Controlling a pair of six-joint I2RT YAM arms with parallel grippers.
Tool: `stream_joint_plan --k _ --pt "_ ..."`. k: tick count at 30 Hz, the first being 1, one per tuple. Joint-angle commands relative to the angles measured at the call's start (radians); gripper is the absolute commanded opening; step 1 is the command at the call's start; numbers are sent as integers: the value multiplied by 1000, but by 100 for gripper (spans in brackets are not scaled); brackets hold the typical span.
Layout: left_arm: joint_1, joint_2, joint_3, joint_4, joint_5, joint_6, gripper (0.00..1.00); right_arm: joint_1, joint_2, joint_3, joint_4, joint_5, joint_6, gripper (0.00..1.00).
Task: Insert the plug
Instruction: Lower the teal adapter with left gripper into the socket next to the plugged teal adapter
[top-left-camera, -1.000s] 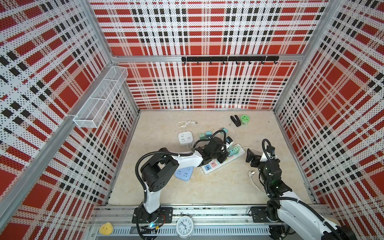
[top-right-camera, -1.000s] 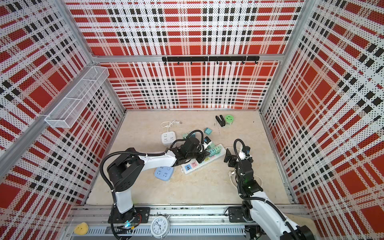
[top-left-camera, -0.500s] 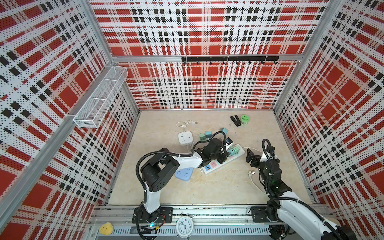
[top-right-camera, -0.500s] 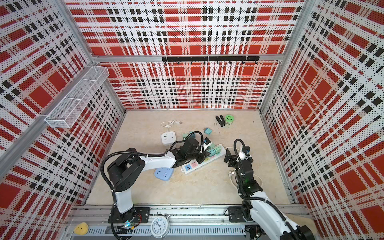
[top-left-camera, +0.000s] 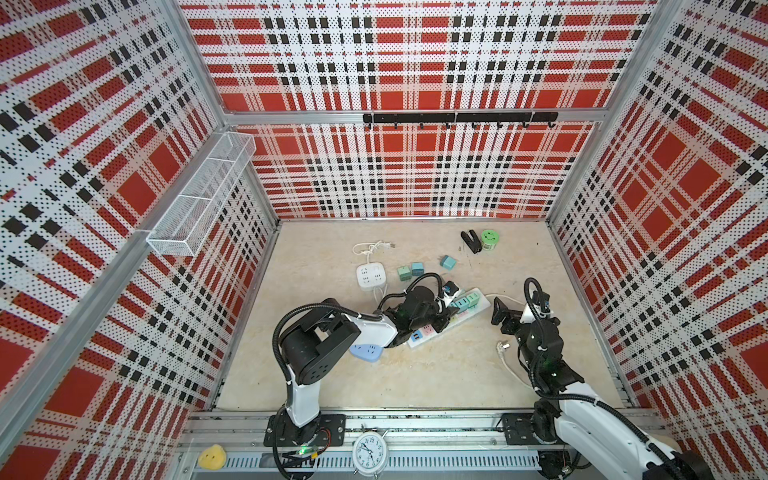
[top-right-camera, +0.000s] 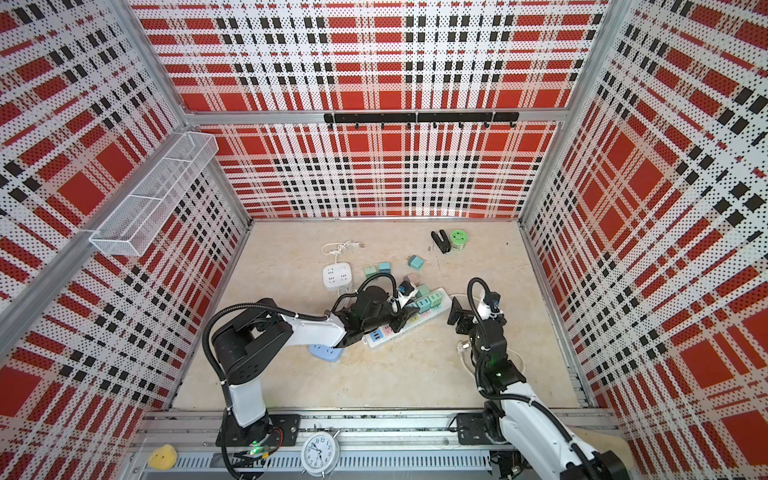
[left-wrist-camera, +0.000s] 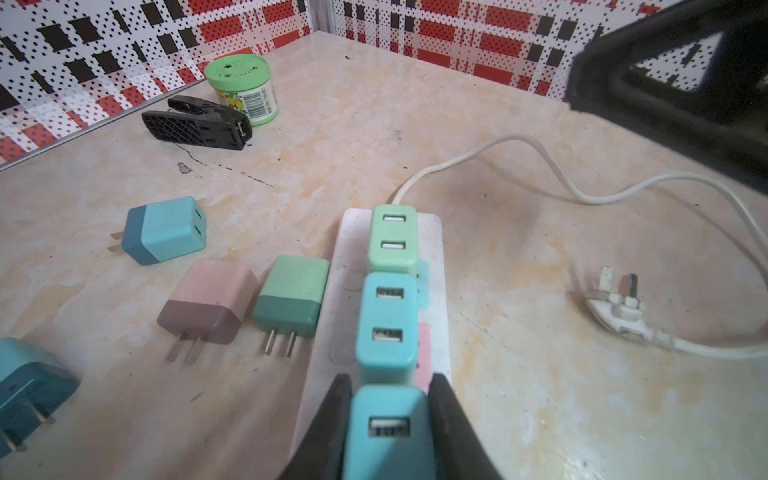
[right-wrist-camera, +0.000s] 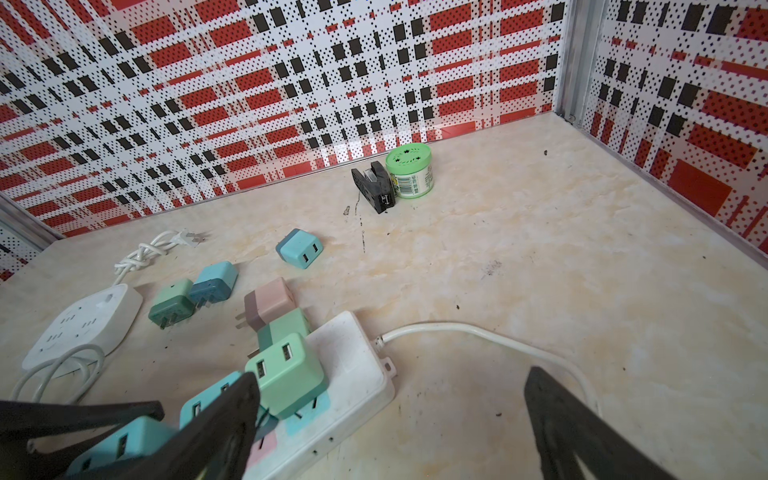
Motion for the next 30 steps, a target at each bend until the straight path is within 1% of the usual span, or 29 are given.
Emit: stream_joint_plan --k 1,4,11,16,21,27,30 --pt "0 -24 -41 92 79 -9 0 -3 -16 -4 31 -10 11 100" --pt "6 -21 -56 139 110 -18 0 -2 -18 -4 30 -8 12 100" --pt "15 -10 -60 139 55 11 0 -2 -19 -4 30 -1 13 100" --pt "62 -19 -65 139 45 28 0 -2 -20 -3 28 5 14 100" --pt "101 -15 -37 139 122 16 0 -2 -34 -8 23 14 11 100" --pt "91 32 -11 151 190 0 0 -2 -19 -1 28 11 11 100" --pt "73 45 -9 167 189 -6 0 -2 -14 1 28 3 9 100"
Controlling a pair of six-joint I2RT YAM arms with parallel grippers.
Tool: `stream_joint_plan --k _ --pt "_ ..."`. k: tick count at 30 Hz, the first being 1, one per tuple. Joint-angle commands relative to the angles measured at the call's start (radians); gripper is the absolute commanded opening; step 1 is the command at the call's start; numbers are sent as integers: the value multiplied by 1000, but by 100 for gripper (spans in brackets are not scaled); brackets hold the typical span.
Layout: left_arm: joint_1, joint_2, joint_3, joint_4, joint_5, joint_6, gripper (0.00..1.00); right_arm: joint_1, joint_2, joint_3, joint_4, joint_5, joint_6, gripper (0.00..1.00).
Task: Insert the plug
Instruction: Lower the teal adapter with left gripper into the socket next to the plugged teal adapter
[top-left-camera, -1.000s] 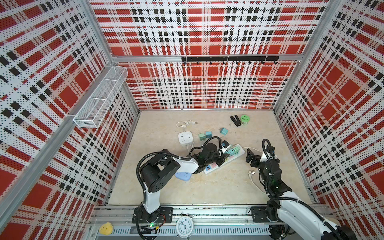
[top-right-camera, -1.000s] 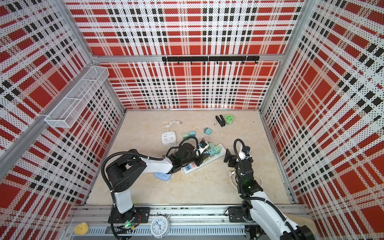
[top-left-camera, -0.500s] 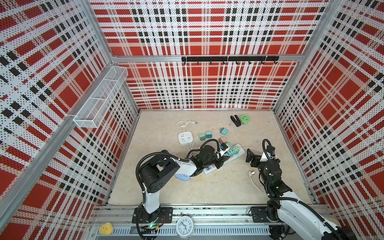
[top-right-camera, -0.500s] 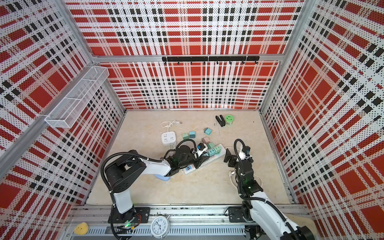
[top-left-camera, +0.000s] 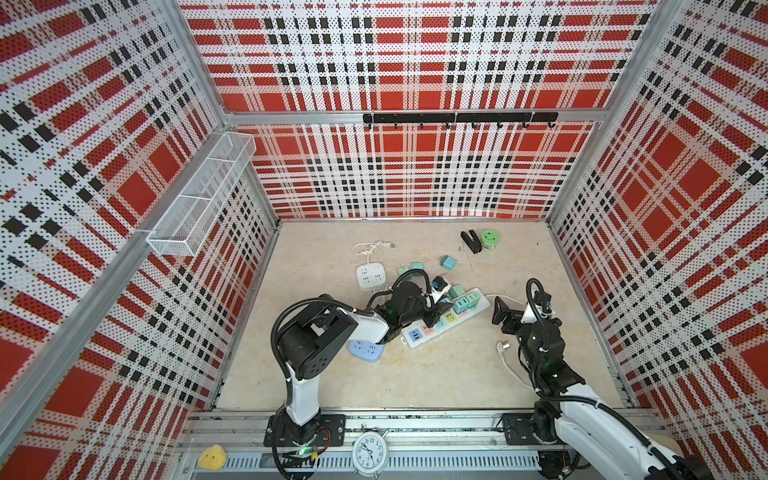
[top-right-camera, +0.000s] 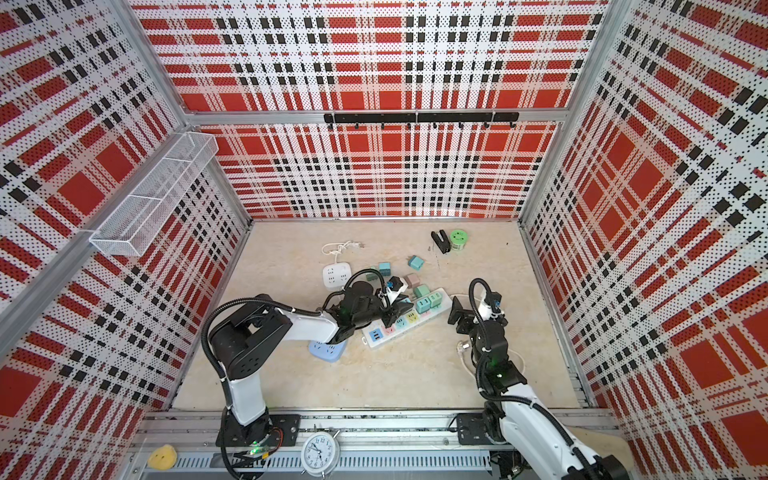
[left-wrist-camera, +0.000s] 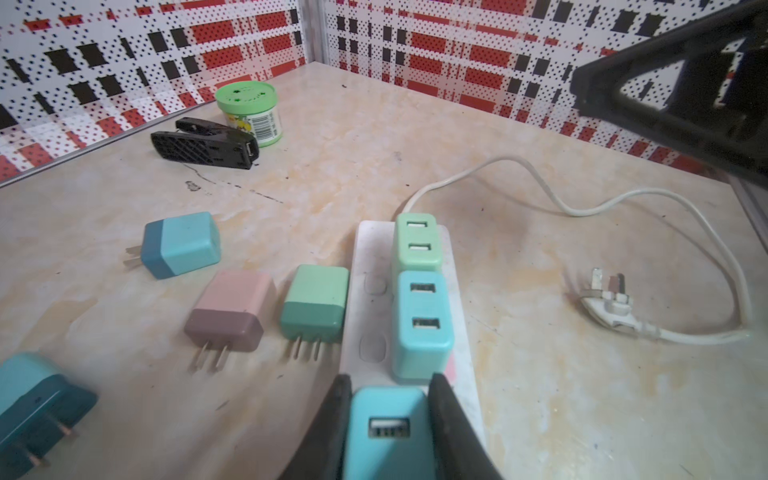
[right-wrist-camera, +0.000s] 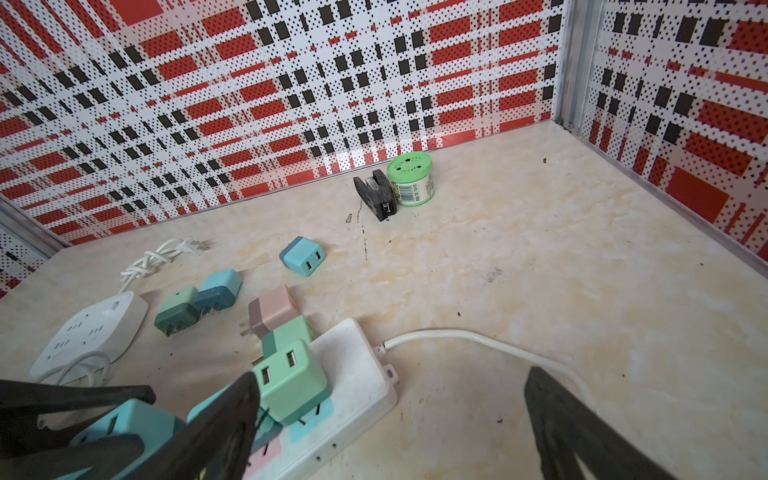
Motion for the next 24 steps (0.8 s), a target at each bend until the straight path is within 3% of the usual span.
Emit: stream_joint_plan --k 1,17,24 --pt "-23 23 27 49 36 -20 0 -3 2 -1 30 1 8 100" --pt "-27 34 50 -25 -64 32 0 -1 -8 -4 26 2 10 100" --pt "-39 50 71 -52 -54 40 0 -2 -12 -5 22 1 10 100"
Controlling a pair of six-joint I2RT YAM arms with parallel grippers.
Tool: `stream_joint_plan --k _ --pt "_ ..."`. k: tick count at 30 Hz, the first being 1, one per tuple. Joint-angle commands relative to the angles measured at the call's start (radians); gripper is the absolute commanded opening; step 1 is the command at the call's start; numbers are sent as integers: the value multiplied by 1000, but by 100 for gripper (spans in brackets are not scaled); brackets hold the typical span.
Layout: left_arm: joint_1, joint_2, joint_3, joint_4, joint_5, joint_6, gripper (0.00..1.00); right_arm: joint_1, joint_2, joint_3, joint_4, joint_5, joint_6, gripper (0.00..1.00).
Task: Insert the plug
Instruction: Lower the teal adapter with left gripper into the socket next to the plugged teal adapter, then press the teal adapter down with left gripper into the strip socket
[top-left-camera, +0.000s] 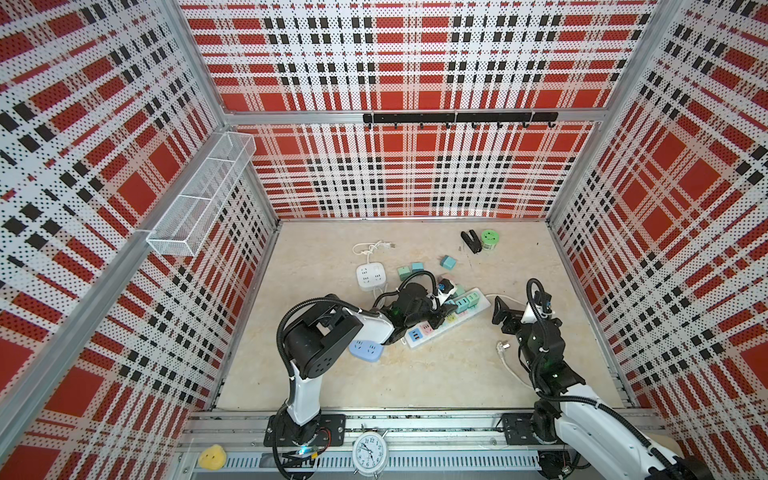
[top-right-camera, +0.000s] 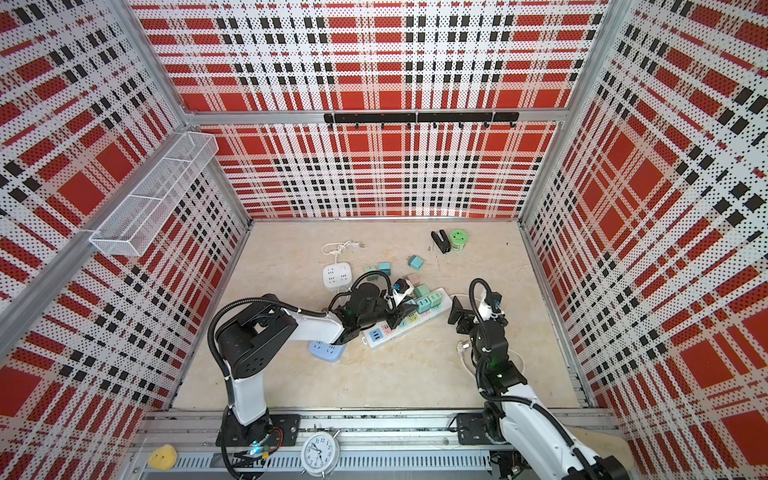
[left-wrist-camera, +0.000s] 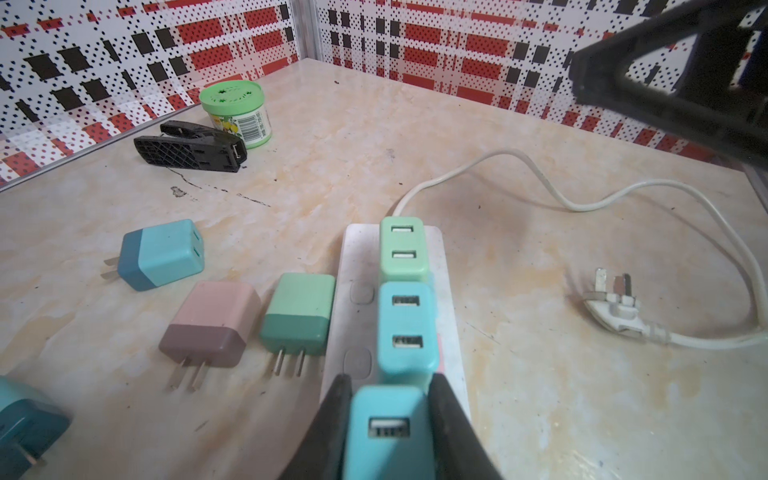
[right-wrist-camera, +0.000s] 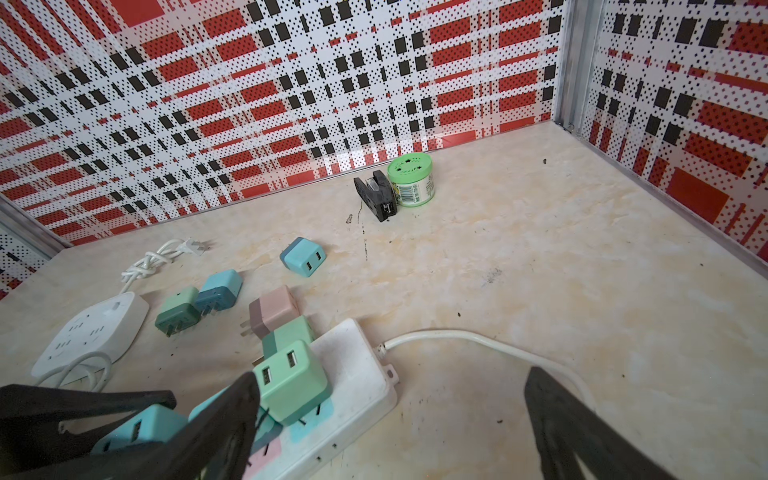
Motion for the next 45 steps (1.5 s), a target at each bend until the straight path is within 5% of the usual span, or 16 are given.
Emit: stream_joint_plan --k 1,17,45 --pt "-11 28 33 -22 -1 13 0 -2 -4 -5 24 1 12 100" --pt "-21 28 34 -27 44 -10 0 -2 -2 -4 23 3 12 100" --pt "-34 10 9 -31 -33 3 0 -1 -6 -5 22 0 11 100"
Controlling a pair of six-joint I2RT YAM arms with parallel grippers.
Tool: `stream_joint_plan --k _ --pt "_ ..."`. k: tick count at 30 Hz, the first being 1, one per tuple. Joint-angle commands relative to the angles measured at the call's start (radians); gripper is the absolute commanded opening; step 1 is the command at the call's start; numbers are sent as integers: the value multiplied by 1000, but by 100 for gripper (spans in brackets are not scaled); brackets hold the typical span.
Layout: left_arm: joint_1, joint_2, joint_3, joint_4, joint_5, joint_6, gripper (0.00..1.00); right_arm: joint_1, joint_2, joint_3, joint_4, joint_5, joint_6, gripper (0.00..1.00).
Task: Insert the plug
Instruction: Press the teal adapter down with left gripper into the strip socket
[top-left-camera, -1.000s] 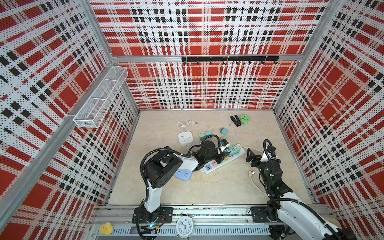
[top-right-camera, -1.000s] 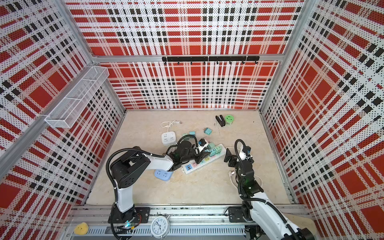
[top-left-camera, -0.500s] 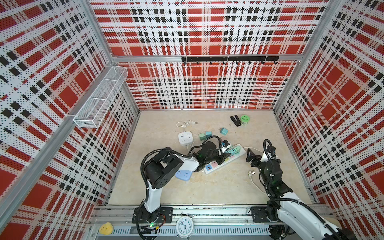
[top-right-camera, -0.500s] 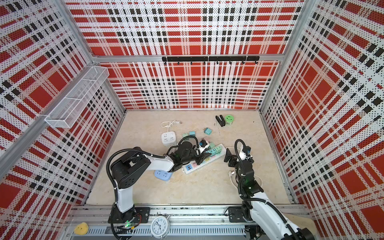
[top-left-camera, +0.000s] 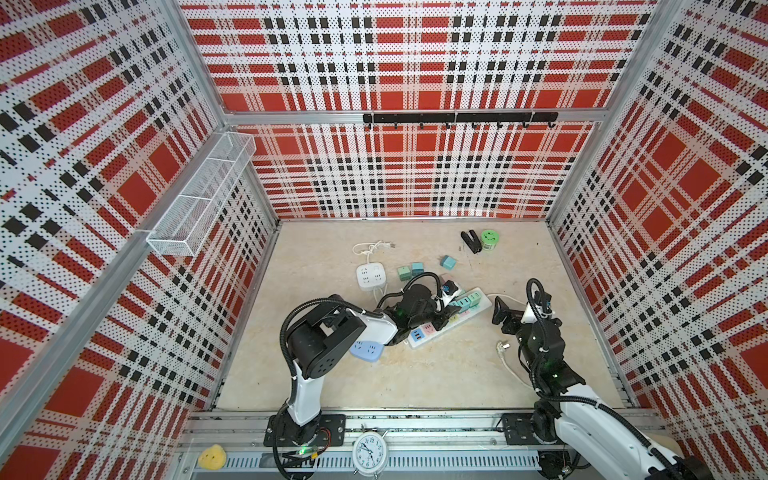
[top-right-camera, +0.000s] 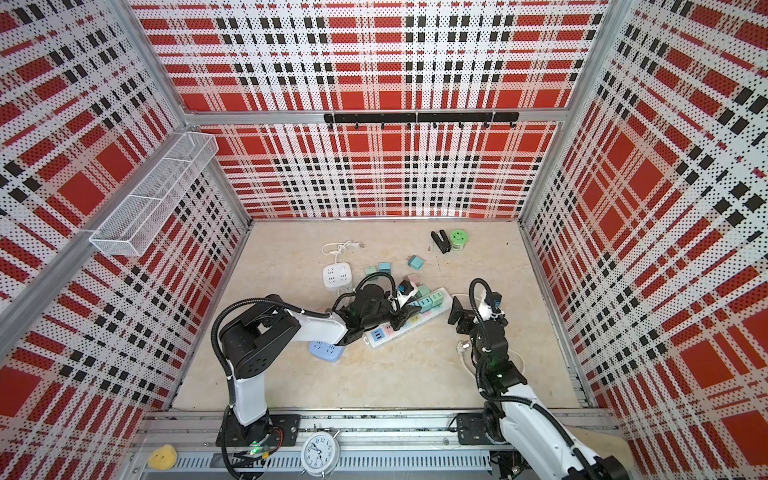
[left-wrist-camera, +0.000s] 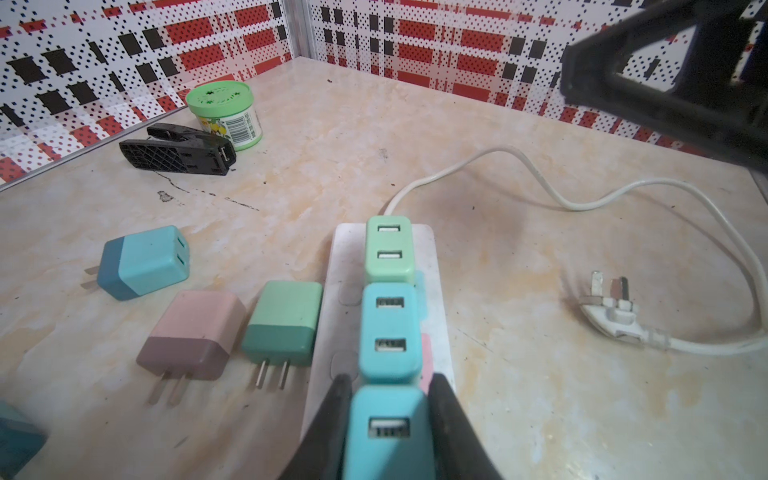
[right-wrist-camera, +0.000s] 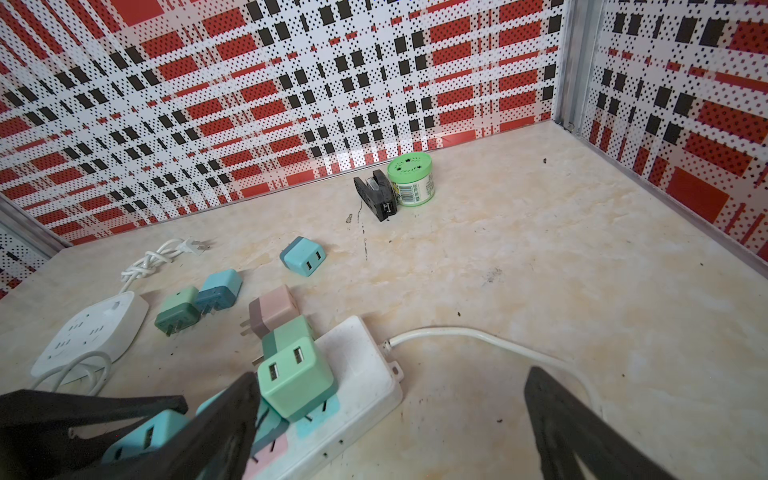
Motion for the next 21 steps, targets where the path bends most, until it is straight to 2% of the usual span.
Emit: stream_joint_plan --k 1,21 --pt "-9 -5 -6 -29 -7 5 0 -1 -6 -5 24 0 12 100" --pt "-35 69 36 -95 -36 0 0 -2 -11 -7 24 -1 11 100"
